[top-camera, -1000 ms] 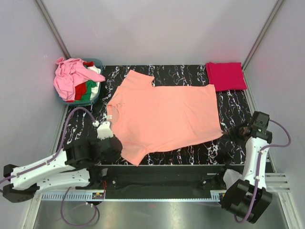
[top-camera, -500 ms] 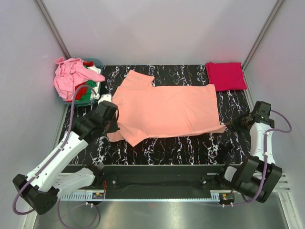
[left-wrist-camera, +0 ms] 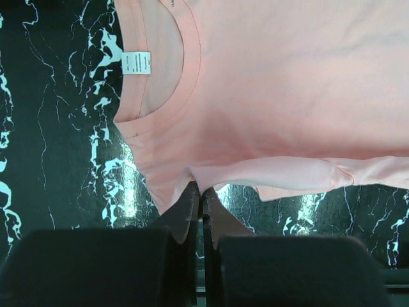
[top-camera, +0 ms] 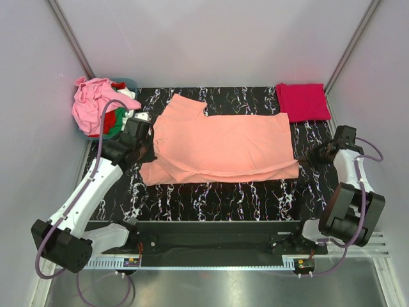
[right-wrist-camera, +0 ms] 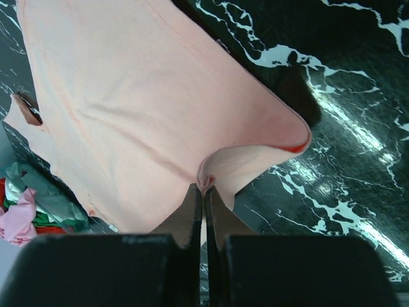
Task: Fold and stack the t-shirts
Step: Fold the tshirt
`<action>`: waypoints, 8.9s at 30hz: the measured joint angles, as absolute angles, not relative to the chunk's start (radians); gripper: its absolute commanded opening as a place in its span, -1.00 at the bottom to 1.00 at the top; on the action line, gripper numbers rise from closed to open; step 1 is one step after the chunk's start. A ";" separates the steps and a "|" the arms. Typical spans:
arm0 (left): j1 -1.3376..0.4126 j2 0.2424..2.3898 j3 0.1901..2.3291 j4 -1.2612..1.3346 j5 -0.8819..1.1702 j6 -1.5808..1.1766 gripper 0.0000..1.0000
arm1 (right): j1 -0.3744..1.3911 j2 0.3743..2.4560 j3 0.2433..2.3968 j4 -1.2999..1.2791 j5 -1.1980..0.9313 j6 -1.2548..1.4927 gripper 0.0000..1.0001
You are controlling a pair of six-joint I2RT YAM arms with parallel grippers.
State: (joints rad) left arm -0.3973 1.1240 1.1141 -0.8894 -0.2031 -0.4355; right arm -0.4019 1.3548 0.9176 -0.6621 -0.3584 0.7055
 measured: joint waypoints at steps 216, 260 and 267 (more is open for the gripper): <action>-0.234 1.162 0.435 -0.162 -0.010 -0.786 0.18 | 0.923 2.141 1.766 -0.829 -0.085 0.836 0.24; -0.232 1.160 0.431 -0.156 -0.010 -0.786 0.16 | 0.912 2.342 2.082 -1.003 0.039 0.816 -1.00; -0.232 1.160 0.431 -0.156 -0.010 -0.786 0.16 | 0.786 2.363 2.089 -0.970 -0.022 0.818 -1.00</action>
